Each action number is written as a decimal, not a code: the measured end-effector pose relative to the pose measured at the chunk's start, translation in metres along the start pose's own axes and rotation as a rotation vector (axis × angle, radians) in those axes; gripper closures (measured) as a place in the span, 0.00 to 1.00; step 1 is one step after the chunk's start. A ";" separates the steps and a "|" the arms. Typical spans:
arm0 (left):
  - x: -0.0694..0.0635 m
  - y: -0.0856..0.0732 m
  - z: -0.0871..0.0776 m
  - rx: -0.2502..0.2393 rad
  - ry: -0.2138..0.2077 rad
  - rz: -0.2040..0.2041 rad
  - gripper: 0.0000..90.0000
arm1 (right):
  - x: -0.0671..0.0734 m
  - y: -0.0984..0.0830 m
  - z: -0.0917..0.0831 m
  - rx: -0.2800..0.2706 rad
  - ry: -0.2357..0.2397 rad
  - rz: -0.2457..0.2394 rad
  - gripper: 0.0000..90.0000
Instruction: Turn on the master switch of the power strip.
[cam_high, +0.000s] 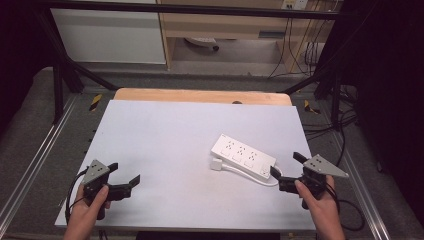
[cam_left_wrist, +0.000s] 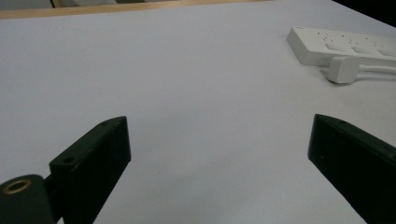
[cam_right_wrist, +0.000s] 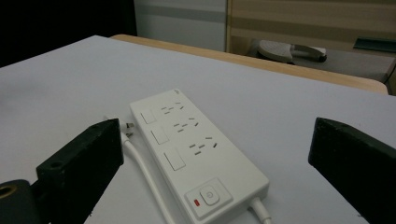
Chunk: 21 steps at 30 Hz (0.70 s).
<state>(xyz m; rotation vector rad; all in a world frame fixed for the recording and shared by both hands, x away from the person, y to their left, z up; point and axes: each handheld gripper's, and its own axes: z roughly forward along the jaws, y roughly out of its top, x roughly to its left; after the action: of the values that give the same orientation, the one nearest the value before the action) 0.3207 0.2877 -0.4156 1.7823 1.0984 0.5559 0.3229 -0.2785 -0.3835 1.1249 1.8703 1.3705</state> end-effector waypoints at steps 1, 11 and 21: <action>0.000 0.000 0.000 0.000 0.000 0.000 0.06 | -0.002 -0.002 -0.002 0.000 -0.007 0.002 0.04; -0.001 0.000 0.001 0.004 -0.002 0.004 0.06 | -0.020 -0.028 -0.016 0.065 -0.047 0.031 0.04; -0.002 0.000 0.002 0.010 -0.011 0.012 0.06 | -0.022 -0.061 0.005 0.288 -0.020 0.009 0.04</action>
<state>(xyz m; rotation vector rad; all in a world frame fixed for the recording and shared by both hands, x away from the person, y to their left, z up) 0.3212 0.2854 -0.4166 1.7996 1.0859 0.5480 0.3196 -0.3032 -0.4433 1.2803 2.0969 1.1131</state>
